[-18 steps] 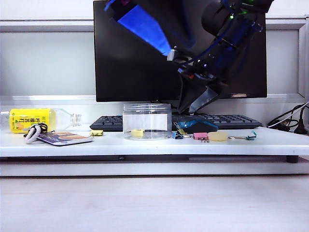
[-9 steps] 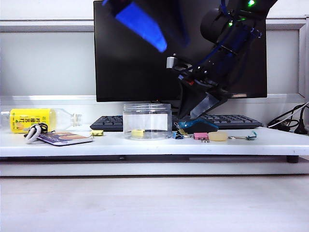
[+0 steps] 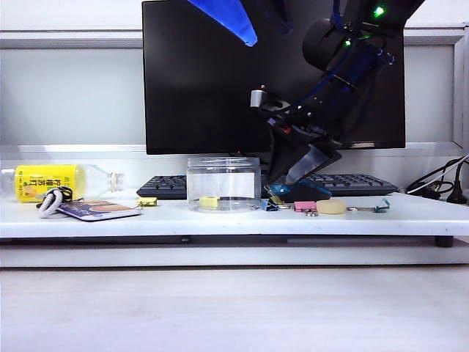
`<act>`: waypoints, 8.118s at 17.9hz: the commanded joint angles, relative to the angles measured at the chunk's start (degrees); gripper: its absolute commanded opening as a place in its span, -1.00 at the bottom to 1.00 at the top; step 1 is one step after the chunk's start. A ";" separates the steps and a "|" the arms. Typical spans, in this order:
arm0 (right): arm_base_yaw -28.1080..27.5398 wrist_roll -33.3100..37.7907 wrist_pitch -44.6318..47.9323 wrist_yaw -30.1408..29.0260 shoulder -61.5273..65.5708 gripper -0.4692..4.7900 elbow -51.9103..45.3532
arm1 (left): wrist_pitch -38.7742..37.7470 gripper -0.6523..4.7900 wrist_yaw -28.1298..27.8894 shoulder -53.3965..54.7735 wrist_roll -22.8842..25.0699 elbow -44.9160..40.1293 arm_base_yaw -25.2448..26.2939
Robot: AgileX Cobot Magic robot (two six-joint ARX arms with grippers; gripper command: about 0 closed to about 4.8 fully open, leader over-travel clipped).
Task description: Pick up the clips with the largest number of clips of the same color on the table and place them in a round transparent plastic box.
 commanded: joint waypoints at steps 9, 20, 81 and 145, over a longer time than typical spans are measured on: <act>0.04 -0.17 1.49 -0.35 2.16 0.22 0.24 | 0.42 0.39 0.02 -0.07 0.22 0.13 -0.11; 0.04 -0.15 2.67 -0.15 2.56 -0.30 0.24 | 0.46 0.39 -0.02 -0.07 0.22 0.13 -0.11; 0.76 1.95 7.15 6.03 1.73 -0.72 0.35 | -1.68 0.39 -5.03 -0.07 2.86 0.13 0.02; 1.77 -15.74 -10.97 -1.22 -5.68 -0.12 0.22 | -3.28 0.39 -2.69 -0.07 1.75 0.11 0.37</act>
